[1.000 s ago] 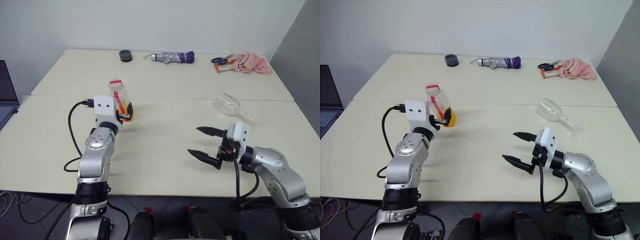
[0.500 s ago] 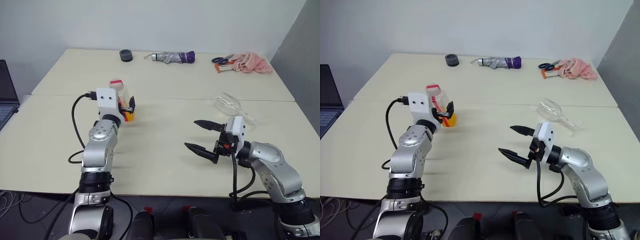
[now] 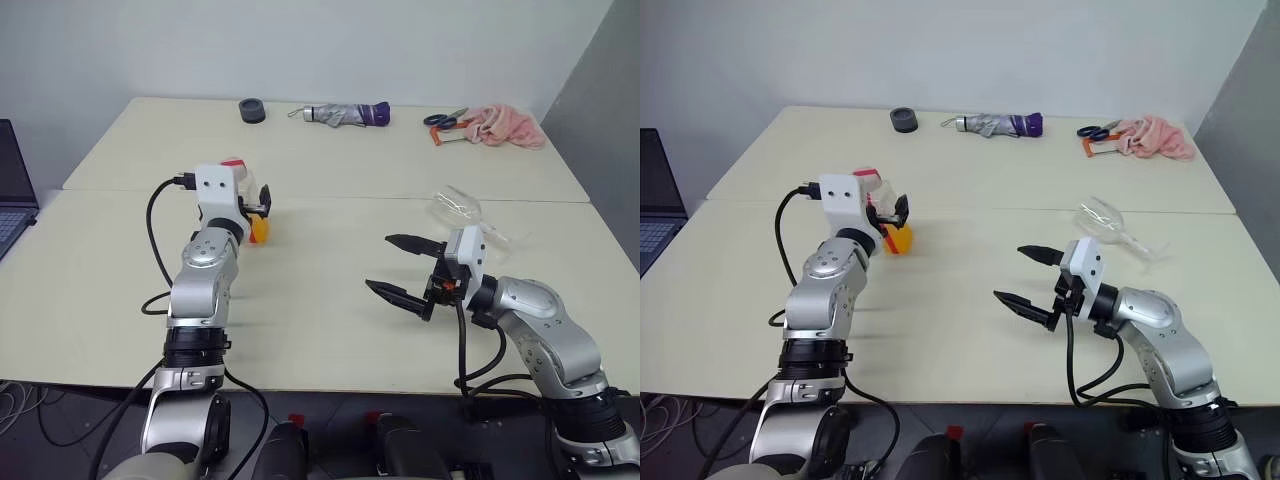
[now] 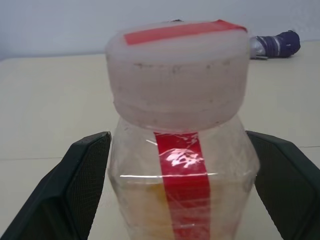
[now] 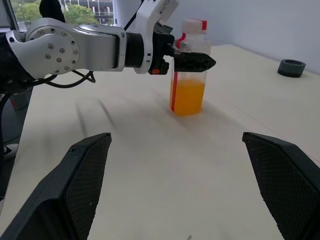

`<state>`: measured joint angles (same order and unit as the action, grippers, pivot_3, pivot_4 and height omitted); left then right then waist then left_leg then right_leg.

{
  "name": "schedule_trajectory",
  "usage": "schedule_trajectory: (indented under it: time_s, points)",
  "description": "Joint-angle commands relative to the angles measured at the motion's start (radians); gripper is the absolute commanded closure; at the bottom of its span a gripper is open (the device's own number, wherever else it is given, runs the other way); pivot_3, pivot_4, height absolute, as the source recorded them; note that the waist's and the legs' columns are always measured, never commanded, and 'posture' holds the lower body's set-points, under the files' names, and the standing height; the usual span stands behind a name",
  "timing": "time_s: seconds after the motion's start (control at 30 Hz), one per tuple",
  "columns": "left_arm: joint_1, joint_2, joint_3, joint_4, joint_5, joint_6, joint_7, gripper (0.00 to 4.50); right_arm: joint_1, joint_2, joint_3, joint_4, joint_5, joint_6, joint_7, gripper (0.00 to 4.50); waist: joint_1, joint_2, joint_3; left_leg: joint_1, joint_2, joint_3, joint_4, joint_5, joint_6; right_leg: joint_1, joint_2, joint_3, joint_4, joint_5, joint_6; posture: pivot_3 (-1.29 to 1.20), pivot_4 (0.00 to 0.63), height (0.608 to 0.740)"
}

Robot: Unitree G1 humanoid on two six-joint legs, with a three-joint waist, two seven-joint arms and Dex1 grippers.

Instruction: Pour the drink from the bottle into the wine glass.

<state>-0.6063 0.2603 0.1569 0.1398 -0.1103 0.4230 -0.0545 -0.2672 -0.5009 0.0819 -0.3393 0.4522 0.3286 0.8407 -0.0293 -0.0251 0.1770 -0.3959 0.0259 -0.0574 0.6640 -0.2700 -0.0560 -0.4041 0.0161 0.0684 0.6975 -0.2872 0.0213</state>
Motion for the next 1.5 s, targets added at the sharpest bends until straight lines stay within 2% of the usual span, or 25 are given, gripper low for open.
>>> schedule_trajectory:
  time_s: [0.03,0.13,0.17,0.23,0.43,0.47,0.7,0.97,1.1,1.17,1.33,1.5]
  points:
    - [-0.04,0.008,0.01,-0.003,0.003,-0.015,0.005,0.06,-0.017,0.001,-0.008,-0.034,0.005,0.003,-0.009,0.0,0.0,0.0,0.0,0.0,0.0,0.0,0.0,0.0,0.0,0.0,0.0,0.0,0.0,0.0,0.0,0.0,0.15,0.74]
    - [-0.047,0.013,0.011,0.007,0.005,-0.019,0.0,0.06,-0.018,0.0,-0.009,-0.036,0.004,0.006,-0.012,0.0,0.0,0.0,0.0,0.0,0.0,0.0,0.0,0.0,0.0,0.0,0.0,0.0,0.0,0.0,0.0,0.0,0.15,0.74]
    - [-0.048,0.013,0.011,0.008,0.005,-0.021,-0.002,0.23,-0.019,0.0,-0.009,-0.036,0.005,0.007,-0.013,0.0,0.0,0.0,0.0,0.0,0.0,0.0,0.0,0.0,0.0,0.0,0.0,0.0,0.0,0.0,0.0,0.0,0.15,0.74]
    - [-0.049,0.014,0.01,0.012,0.004,-0.021,-0.007,0.67,-0.021,-0.001,-0.009,-0.034,0.004,0.007,-0.014,0.0,0.0,0.0,0.0,0.0,0.0,0.0,0.0,0.0,0.0,0.0,0.0,0.0,0.0,0.0,0.0,0.0,0.15,0.74]
    - [-0.047,0.012,0.004,0.004,0.001,-0.031,-0.023,2.48,-0.024,-0.002,-0.012,-0.034,0.004,0.007,-0.017,0.0,0.0,0.0,0.0,0.0,0.0,0.0,0.0,0.0,0.0,0.0,0.0,0.0,0.0,0.0,0.0,0.0,0.15,0.74]
    - [-0.046,0.013,0.002,0.002,0.003,-0.039,-0.027,2.63,-0.024,-0.002,-0.011,-0.033,0.004,0.006,-0.017,0.0,0.0,0.0,0.0,0.0,0.0,0.0,0.0,0.0,0.0,0.0,0.0,0.0,0.0,0.0,0.0,0.0,0.15,0.74]
    - [-0.016,0.03,-0.027,-0.025,0.029,-0.097,-0.059,2.65,-0.022,0.003,-0.014,-0.032,-0.004,-0.01,-0.023,0.0,0.0,0.0,0.0,0.0,0.0,0.0,0.0,0.0,0.0,0.0,0.0,0.0,0.0,0.0,0.0,0.0,0.15,0.74]
    - [0.019,0.031,-0.039,-0.094,-0.076,-0.024,-0.221,2.65,0.025,-0.012,-0.058,-0.035,-0.004,-0.007,-0.056,0.0,0.0,0.0,0.0,-0.001,0.0,0.0,0.0,0.0,0.0,0.0,-0.001,0.0,0.0,0.0,0.0,0.0,0.15,0.74]
    - [0.03,0.042,-0.081,-0.135,-0.15,-0.021,-0.386,2.65,0.107,-0.06,-0.073,-0.012,-0.139,-0.087,-0.11,0.0,0.002,0.0,0.0,-0.001,0.0,-0.001,0.0,0.0,0.0,0.0,0.0,-0.001,0.0,0.0,0.0,0.0,0.15,0.74]
    - [0.033,0.043,-0.102,-0.159,-0.191,-0.03,-0.466,2.65,0.146,-0.089,-0.062,-0.02,-0.17,-0.118,-0.091,0.0,0.003,0.0,0.0,-0.001,0.0,0.0,0.0,0.0,0.0,0.0,-0.001,-0.001,0.0,0.0,0.0,0.0,0.15,0.74]
    - [0.017,0.058,-0.171,-0.166,-0.235,-0.042,-0.634,2.65,0.183,-0.11,-0.109,-0.12,-0.076,-0.052,-0.072,0.0,-0.002,0.0,0.0,-0.001,0.0,0.0,0.0,0.0,0.0,0.0,0.0,0.0,0.0,0.0,0.0,0.0,0.15,0.74]
    - [0.002,0.091,-0.263,-0.138,-0.248,-0.051,-0.835,2.66,0.119,-0.115,-0.166,-0.228,0.088,0.1,-0.111,0.0,-0.005,0.0,0.0,0.0,-0.001,0.001,0.0,0.0,0.0,0.0,0.003,0.001,0.0,0.0,0.0,0.0,0.15,0.74]
